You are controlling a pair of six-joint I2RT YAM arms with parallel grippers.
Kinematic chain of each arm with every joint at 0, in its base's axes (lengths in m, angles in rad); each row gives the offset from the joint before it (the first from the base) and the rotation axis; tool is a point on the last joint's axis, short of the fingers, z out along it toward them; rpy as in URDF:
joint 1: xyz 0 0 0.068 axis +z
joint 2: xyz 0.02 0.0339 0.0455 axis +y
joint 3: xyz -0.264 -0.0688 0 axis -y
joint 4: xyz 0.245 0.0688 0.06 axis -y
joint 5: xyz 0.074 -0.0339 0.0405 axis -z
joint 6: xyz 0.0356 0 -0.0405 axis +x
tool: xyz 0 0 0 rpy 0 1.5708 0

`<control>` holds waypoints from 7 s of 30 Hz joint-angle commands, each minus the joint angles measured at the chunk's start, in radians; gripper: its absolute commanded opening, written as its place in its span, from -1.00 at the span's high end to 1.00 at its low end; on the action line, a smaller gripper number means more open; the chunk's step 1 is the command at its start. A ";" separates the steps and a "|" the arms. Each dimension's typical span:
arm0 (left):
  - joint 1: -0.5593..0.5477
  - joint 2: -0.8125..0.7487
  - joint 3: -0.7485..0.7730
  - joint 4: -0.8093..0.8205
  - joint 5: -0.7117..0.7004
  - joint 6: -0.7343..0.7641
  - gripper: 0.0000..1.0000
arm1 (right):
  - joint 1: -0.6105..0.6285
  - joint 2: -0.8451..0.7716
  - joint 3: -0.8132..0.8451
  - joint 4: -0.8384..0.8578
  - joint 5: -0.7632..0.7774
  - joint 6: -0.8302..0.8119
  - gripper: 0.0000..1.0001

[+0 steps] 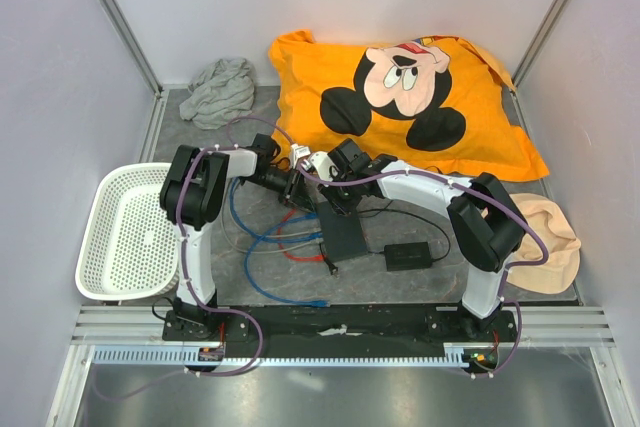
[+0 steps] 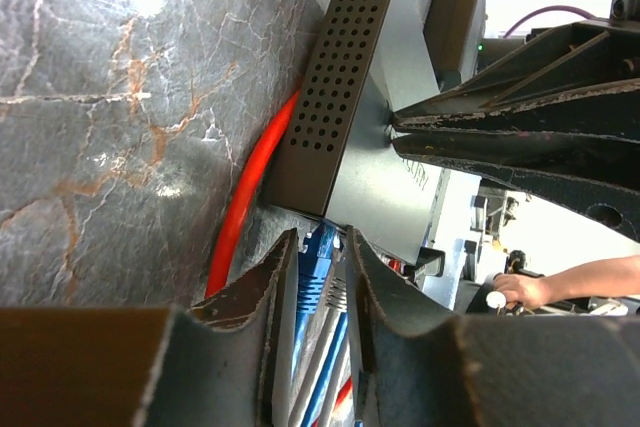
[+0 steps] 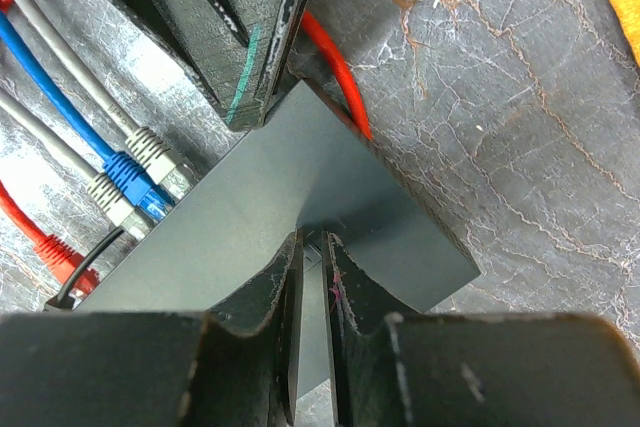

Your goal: Pull the plug from the switch port

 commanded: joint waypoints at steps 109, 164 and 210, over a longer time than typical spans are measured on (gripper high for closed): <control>0.097 -0.201 0.109 -0.342 -0.389 0.400 0.97 | -0.018 0.049 -0.116 -0.043 0.215 0.014 0.63; 0.161 -0.189 0.235 -0.132 -0.002 -0.058 -0.29 | -0.018 0.041 -0.122 -0.037 0.207 0.019 0.77; -0.106 -0.006 0.002 -0.133 0.012 0.109 0.21 | -0.016 -0.178 -0.208 -0.143 -0.023 -0.086 0.99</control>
